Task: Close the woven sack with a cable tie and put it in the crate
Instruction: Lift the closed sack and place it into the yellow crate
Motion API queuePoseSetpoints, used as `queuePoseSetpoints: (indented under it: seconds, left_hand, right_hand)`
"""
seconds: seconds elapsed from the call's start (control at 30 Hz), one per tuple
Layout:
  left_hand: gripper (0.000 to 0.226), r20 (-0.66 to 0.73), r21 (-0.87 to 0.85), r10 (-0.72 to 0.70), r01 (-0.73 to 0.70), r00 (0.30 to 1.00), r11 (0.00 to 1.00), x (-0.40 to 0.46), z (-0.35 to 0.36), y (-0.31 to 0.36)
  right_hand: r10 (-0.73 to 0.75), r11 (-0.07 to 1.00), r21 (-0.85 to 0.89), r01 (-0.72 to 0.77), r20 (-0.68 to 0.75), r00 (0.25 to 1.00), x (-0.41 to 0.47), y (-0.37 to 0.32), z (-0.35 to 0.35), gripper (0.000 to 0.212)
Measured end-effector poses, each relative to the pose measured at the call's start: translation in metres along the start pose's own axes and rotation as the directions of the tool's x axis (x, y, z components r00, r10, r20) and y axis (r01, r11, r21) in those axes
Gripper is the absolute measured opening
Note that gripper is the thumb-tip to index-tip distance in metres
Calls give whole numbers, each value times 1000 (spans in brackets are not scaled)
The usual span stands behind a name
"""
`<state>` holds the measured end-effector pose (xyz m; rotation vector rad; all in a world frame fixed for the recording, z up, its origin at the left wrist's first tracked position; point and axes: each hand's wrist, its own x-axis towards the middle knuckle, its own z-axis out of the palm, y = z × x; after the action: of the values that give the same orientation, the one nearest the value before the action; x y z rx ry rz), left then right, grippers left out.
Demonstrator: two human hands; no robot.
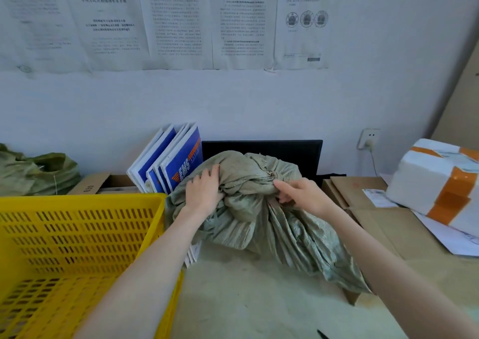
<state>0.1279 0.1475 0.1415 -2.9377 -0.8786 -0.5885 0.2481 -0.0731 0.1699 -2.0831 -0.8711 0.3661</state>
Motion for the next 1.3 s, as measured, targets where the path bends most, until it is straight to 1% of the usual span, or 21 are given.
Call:
queuePoseSetpoints:
  seconds: [0.03, 0.07, 0.1, 0.17, 0.23, 0.27, 0.33, 0.4, 0.5, 0.53, 0.6, 0.67, 0.73, 0.77, 0.8, 0.83, 0.9, 0.97, 1.03, 1.17, 1.3]
  left_hand:
    - [77, 2, 12, 4, -4, 1000, 1000, 3, -2, 1]
    - [73, 5, 21, 8, -8, 1000, 1000, 5, -5, 2]
    - [66, 0, 24, 13, -13, 1000, 1000, 6, -8, 3]
    - [49, -27, 4, 17, -17, 999, 1000, 10, -12, 4]
    - [39, -48, -25, 21, -22, 999, 999, 11, -14, 4]
    - [37, -59, -37, 23, -25, 998, 999, 12, -14, 3]
    - [34, -70, -46, 24, -27, 997, 999, 13, -14, 4]
    - [34, -78, -50, -7, 3, 997, 999, 10, -14, 5]
    - [35, -64, -106, -57, 50, 996, 993, 5, -9, 1]
    - [36, -25, -155, -70, 66, 997, 986, 4, -9, -1]
    - [50, 166, -285, -80, 125, 983, 950, 5, -11, -9]
    - [81, 350, -344, -41, 169, 936, 924, 5, -16, -17]
    - [114, 420, -361, 6, 161, 907, 918, -3, -17, -17]
    - [120, 423, -360, 14, 153, 906, 920, -8, -15, -14]
    - [116, 399, -339, 4, 143, 917, 930, -17, -13, -11]
    - [99, 348, -300, -24, 136, 937, 944, -24, -7, -7]
    - [53, 159, -262, -47, 89, 986, 961, -39, 4, -2]
    - [26, -2, -291, -40, 38, 999, 956, -51, 10, -1]
    - [20, -61, -298, -70, 49, 996, 953, -58, 12, -3]
    - [20, -117, -274, -132, 95, 984, 957, -59, 2, 0]
    - [16, -284, -347, -190, 84, 940, 934, -55, -19, 10]
  right_hand:
    - [-87, 990, -123, 76, -91, 992, -2, 12, -3, 43]
    - [-142, 964, -247, 95, -180, 974, -3, 24, -4, 34]
    - [-149, 935, -350, 54, -250, 957, -5, 35, -5, 31]
    - [39, 881, -443, -167, -284, 958, -8, 58, -4, 57]
    - [270, 884, -335, -325, -201, 942, -10, 77, -2, 78]
    - [328, 901, -249, -355, -144, 934, -10, 86, -1, 82]
    - [348, 921, -160, -354, -64, 935, -12, 98, 4, 81]
    - [312, 934, -157, -322, -82, 946, -15, 104, 10, 64]
    - [267, 948, -118, -294, -204, 942, -17, 105, 14, 18]
    - [271, 949, -90, -302, -257, 928, -15, 107, 12, 21]
    - [311, 943, -12, -331, -317, 896, -12, 108, 9, 29]
    - [349, 936, 82, -342, -329, 877, -12, 105, 7, 30]
    - [376, 924, 209, -321, -337, 863, -11, 102, 3, 30]
    - [384, 913, 279, -298, -340, 858, -9, 101, 1, 30]
    - [397, 895, 348, -280, -332, 856, -8, 99, -1, 30]
    - [411, 870, 417, -265, -313, 856, -7, 97, -3, 31]
    - [433, 816, 522, -248, -269, 860, -5, 96, -4, 32]
    - [433, 781, 581, -229, -241, 868, -5, 98, -2, 30]
    - [420, 763, 611, -211, -220, 880, -7, 96, 1, 29]
    - [397, 733, 656, -180, -198, 896, -18, 69, -7, 29]
    - [373, 703, 700, -126, -212, 903, -30, 47, -28, 30]
